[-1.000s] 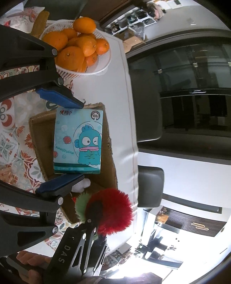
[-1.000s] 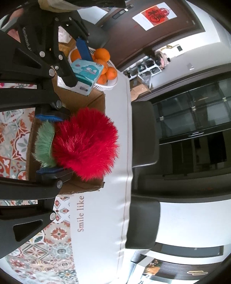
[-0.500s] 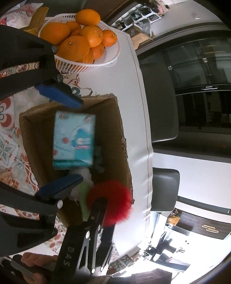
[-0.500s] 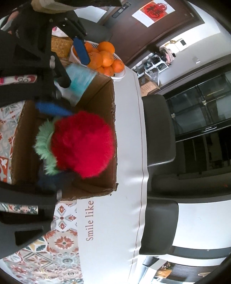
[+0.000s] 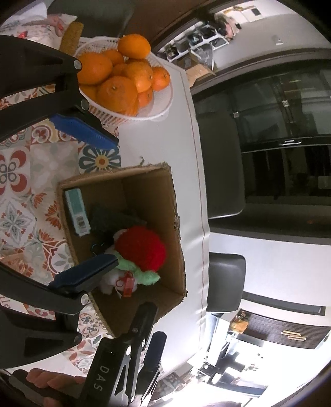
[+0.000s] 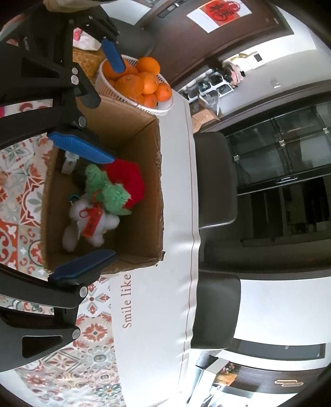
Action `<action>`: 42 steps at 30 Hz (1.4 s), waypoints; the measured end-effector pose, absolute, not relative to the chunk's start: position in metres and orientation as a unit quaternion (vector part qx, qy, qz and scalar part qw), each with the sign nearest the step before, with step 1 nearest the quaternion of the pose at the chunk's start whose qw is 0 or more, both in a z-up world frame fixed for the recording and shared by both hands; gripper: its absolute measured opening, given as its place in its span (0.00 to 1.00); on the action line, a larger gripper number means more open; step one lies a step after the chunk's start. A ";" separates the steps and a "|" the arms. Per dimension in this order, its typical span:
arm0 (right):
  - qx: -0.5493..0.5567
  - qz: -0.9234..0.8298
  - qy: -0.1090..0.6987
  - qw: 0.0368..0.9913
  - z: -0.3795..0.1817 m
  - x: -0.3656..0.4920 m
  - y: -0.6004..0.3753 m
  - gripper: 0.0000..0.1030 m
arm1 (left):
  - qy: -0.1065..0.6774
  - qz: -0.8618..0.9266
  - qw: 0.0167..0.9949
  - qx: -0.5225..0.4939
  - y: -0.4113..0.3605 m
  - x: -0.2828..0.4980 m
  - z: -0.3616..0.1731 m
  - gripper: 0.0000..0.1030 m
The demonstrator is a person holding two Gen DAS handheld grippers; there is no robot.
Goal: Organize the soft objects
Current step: 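Open both tools to drop the pompom and tissue pack into the box, then move both tools back toward the candies lying on the table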
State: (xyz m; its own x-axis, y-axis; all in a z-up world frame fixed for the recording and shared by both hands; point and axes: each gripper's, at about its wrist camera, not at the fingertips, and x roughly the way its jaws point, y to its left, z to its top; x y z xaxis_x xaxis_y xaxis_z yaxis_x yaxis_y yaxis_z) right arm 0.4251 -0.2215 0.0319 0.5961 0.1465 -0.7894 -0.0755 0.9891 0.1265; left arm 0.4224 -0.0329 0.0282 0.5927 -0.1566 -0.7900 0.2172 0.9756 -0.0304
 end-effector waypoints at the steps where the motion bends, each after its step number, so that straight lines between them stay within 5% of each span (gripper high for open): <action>1: 0.040 0.063 0.443 0.893 0.034 0.421 -0.221 0.69 | 0.438 -0.103 0.893 0.034 -0.032 0.420 0.030 0.83; 42: 0.042 0.090 0.475 0.874 0.007 0.275 -0.195 0.69 | 0.464 -0.027 0.885 -0.015 0.009 0.253 0.012 0.88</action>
